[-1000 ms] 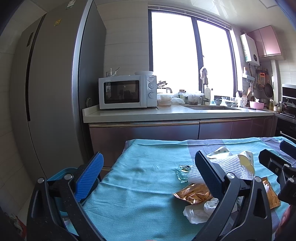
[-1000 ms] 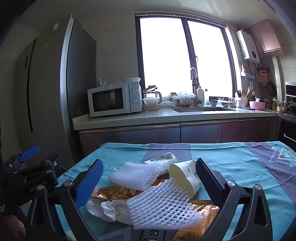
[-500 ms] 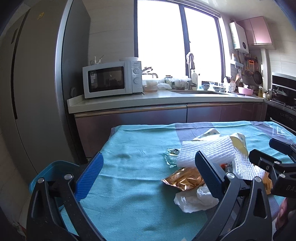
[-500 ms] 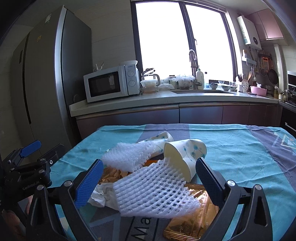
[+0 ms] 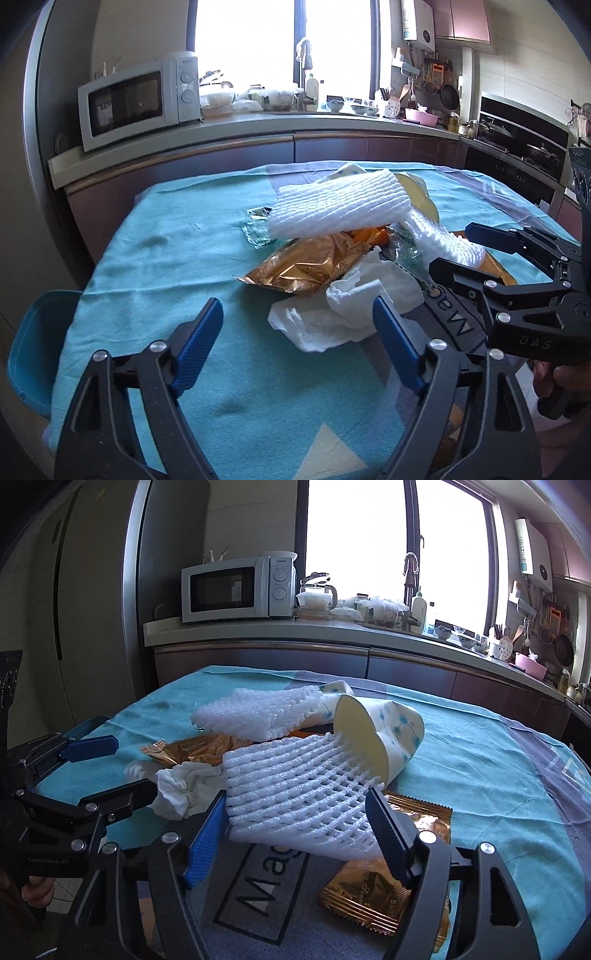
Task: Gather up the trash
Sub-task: 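Grasp the white foam fruit net with the right gripper, then carry the foam net to the teal bin and open the right gripper, then return the right tool to the table, then grasp the gold wrapper with the left gripper while the right gripper grasps another foam net, then carry both items to the teal bin and open both grippers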
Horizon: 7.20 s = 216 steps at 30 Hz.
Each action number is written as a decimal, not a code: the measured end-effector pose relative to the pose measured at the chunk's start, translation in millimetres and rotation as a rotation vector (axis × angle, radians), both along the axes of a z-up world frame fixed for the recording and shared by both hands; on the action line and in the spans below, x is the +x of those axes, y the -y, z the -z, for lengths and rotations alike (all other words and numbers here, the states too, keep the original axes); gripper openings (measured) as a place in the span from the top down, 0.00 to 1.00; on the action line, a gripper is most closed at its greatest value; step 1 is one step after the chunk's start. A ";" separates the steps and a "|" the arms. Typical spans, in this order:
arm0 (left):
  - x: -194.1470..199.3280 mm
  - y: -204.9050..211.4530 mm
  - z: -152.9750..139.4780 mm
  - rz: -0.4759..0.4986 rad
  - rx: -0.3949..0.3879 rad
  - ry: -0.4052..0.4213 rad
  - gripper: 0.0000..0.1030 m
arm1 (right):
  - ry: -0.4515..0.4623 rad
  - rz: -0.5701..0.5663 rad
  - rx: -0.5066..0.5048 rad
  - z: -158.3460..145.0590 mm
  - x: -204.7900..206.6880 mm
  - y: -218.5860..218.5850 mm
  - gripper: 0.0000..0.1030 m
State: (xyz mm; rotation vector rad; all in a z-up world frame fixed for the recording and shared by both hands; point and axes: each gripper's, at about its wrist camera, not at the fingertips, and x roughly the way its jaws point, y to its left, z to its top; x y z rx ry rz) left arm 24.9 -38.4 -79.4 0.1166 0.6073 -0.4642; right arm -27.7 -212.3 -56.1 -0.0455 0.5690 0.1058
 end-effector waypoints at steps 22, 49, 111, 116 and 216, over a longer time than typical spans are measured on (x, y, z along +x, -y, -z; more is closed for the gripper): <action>-3.7 -35.6 -10.0 0.072 -0.156 -0.118 0.98 | 0.045 -0.142 0.163 -49.9 -17.3 19.1 0.85; -13.2 -242.1 -36.1 -0.547 -0.186 -0.029 0.98 | -0.056 -0.858 0.330 -88.5 77.3 -188.6 0.85; 23.0 -107.3 -34.8 -0.193 -0.140 -0.019 0.33 | -0.085 -0.418 0.353 -84.8 76.9 -58.1 0.52; 21.5 -61.9 -26.7 -0.087 -0.116 -0.050 0.33 | -0.093 -0.269 0.387 -70.3 71.0 -4.5 0.51; -13.1 -235.1 -38.0 -0.465 -0.348 -0.162 0.90 | -0.279 -0.559 0.600 -60.8 140.6 -114.9 0.85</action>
